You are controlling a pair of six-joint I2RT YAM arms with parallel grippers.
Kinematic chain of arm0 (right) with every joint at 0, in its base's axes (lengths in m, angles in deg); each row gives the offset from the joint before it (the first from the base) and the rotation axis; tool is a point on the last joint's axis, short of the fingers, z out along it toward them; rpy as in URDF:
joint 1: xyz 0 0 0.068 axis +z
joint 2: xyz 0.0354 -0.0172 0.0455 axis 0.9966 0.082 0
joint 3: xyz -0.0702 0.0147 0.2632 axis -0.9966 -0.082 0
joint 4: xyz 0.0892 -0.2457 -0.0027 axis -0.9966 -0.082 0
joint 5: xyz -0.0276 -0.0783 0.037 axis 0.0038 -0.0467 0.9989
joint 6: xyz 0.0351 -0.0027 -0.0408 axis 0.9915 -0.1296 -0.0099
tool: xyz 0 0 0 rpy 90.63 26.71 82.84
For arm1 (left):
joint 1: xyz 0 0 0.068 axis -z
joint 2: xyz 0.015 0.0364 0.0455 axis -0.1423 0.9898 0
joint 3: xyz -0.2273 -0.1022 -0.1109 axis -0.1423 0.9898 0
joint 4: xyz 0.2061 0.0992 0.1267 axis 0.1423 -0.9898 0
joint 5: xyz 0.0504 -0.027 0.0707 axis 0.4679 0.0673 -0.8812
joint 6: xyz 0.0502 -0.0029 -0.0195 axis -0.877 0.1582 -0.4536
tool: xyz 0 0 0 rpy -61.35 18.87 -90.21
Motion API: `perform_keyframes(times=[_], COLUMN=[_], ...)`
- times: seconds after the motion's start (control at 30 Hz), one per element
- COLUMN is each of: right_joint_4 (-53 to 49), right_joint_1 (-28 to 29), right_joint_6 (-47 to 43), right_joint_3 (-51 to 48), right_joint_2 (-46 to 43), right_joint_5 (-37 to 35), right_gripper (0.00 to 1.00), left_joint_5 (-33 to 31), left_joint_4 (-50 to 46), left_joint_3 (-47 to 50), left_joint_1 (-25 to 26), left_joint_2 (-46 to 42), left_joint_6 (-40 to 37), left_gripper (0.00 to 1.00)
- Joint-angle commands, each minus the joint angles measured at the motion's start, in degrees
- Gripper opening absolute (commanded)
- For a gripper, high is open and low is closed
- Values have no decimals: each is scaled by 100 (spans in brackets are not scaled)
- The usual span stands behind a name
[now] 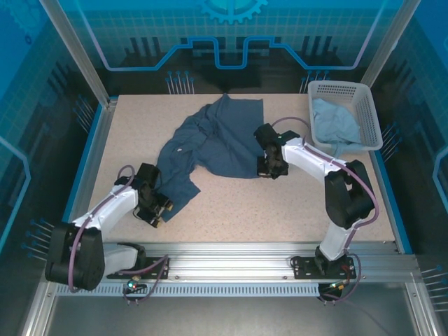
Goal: Fold and stack the t-shirts
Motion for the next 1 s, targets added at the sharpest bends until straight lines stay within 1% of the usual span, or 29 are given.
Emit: perform_keyframes(times=[0.0,0.07,0.23,0.27,0.33,0.4,0.43,0.53,0.67,0.73,0.83,0.97], right_joint_4=[-85,-65,-71,-88,-93,-91,-84,-89,-69,-45,-91,-57], right_joint_1=[-5,-4,-4,-5,-2,-14,-25,-119,-344,-487,-709,-891], right_joint_6=[-52,-26,-7,-7,-7,-6,-15,-23,-80,-127,-157,-230], right_joint_3=[-117,-144,-157,-153,-157,-159,-153,-89,343,733,1602,2893], right_joint_2=[-143,-154,-234,-261,-317,-410,-454,-640,-1003,-1117,-1121,-1112], right_joint_5=[132,153,176,169,158,155,167,169,203,220,226,130], right_gripper=[0,0,0,0,0,0,0,0,0,0,0,0], left_joint_5=[16,-58,-359,-443,-602,-827,-906,-1177,-1641,-1800,-1954,-1996], left_joint_4=[440,519,690,690,755,703,665,412,52,69,203,742], left_joint_3=[-1,-63,-160,-199,-267,-415,-518,-1050,-2225,-2836,-3843,-4883], left_joint_1=[149,248,377,381,377,377,377,377,360,297,141,-103], left_joint_2=[355,634,1202,1289,1377,1328,1257,982,610,474,376,206], left_joint_6=[206,200,-3,-67,-189,-273,-312,-448,-738,-890,-1183,-1553], left_gripper=[55,54,46,41,25,3,0,0,0,0,0,0])
